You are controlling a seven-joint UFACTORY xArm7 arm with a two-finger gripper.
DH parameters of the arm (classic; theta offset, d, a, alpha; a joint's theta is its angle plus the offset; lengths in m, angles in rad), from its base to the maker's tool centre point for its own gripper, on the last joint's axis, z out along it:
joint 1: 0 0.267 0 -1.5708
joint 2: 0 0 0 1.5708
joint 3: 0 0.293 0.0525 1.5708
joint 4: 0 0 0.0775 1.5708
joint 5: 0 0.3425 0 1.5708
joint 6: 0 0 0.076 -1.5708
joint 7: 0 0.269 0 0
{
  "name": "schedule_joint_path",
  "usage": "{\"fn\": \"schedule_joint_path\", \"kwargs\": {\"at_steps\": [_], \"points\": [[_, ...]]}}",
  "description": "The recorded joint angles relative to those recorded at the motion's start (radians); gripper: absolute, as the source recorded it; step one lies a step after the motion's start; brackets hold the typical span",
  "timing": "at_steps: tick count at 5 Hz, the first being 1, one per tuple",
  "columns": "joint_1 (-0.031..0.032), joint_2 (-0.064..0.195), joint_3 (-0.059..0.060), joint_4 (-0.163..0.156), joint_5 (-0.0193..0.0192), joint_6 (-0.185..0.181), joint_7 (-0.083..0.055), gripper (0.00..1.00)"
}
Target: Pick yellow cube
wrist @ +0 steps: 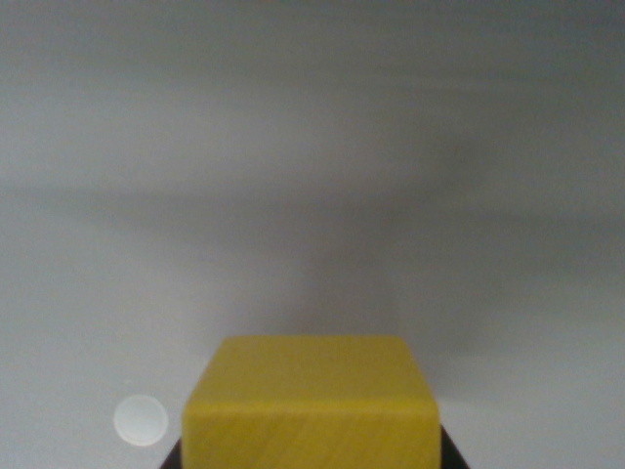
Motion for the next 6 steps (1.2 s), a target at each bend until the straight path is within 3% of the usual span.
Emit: {"fn": "schedule_joint_path", "kwargs": {"at_steps": [1, 2, 3, 4, 5, 6], "points": [[0.0006, -0.001, 0.000, 0.029, 0.0002, 0.030, 0.000, 1.00], [0.0006, -0.001, 0.000, 0.029, 0.0002, 0.030, 0.000, 1.00], [0.0013, -0.003, 0.000, 0.060, 0.0004, 0.063, 0.000, 1.00], [0.0013, -0.003, 0.000, 0.060, 0.0004, 0.063, 0.000, 1.00], [0.0021, -0.004, 0.001, 0.095, 0.0007, 0.099, -0.001, 1.00], [0.0021, -0.004, 0.001, 0.095, 0.0007, 0.099, -0.001, 1.00]]}}
